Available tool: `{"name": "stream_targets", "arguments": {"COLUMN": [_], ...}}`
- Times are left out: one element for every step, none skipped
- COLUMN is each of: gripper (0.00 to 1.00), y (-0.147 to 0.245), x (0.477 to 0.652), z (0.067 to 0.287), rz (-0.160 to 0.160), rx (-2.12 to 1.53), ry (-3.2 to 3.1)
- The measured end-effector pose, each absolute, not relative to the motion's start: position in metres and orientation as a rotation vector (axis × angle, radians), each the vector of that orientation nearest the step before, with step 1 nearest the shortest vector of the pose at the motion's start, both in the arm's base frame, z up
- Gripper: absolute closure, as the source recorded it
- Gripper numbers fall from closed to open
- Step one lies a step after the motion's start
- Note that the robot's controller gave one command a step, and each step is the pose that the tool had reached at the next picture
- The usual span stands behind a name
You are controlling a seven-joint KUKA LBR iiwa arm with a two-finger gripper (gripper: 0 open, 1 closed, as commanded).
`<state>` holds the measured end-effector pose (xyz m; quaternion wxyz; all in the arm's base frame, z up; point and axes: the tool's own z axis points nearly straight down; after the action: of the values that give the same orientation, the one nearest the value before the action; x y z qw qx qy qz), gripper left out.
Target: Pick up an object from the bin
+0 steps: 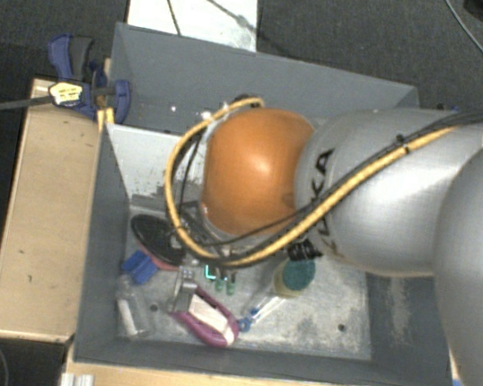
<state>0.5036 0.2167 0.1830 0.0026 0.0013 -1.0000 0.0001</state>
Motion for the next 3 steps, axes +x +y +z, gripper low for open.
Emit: {"name": "stream_targets", "arguments": {"gripper": [0.00,0.00,1.00], "y": [0.2185,0.2224,0.2216], "x": [0.5857,0.5804,0.5801], "z": [0.0676,0.0712,0.0704], "rz": [-0.004,-0.003,-0.001], "rx": [-0.057,-0.083,-0.092], "ry": [-3.148,-3.143,-3.141]}}
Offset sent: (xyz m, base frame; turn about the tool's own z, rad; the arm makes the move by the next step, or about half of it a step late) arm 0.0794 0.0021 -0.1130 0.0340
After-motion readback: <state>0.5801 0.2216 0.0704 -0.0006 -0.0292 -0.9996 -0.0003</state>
